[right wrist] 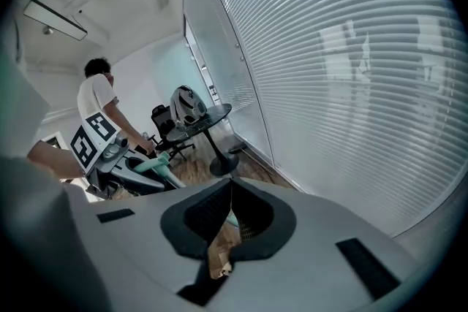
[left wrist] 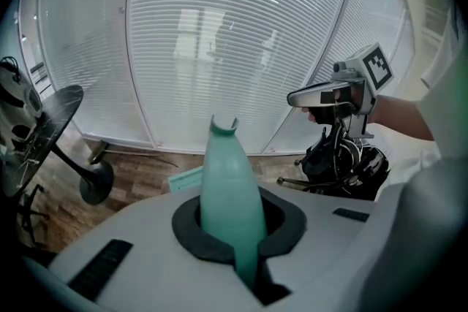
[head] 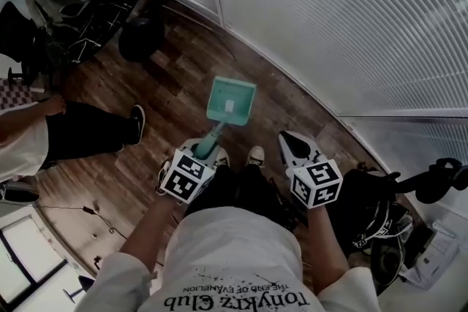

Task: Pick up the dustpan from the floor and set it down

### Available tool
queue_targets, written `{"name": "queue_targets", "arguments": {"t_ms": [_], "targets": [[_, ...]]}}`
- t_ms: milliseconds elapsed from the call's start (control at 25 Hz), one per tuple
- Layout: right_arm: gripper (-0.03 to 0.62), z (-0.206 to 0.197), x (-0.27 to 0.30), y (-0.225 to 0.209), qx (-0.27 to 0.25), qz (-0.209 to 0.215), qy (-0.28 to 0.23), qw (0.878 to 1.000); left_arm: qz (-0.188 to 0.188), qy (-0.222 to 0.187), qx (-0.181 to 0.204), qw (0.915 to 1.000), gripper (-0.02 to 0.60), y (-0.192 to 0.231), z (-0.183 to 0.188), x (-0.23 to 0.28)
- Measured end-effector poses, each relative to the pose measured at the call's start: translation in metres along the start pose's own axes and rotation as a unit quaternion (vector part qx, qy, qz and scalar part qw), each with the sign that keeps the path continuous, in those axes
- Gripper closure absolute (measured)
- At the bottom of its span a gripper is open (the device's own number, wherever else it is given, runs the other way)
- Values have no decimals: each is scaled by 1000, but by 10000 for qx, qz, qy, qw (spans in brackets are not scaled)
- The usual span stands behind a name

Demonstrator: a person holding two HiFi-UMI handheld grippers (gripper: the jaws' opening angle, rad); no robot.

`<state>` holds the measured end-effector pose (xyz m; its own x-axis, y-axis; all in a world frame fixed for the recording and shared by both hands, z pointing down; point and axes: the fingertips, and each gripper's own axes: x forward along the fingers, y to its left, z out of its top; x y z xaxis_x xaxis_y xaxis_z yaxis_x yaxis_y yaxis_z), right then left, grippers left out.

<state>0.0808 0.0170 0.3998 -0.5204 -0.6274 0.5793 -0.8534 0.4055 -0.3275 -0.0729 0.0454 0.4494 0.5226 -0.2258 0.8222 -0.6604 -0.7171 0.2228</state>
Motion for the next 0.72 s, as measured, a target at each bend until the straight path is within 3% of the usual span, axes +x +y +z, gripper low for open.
{"name": "queue_targets", "arguments": {"t_ms": [720], "targets": [[568,-55,38,-12,147,55,357,9992,-130,293,-50,9995,558,24,-40,100]]}}
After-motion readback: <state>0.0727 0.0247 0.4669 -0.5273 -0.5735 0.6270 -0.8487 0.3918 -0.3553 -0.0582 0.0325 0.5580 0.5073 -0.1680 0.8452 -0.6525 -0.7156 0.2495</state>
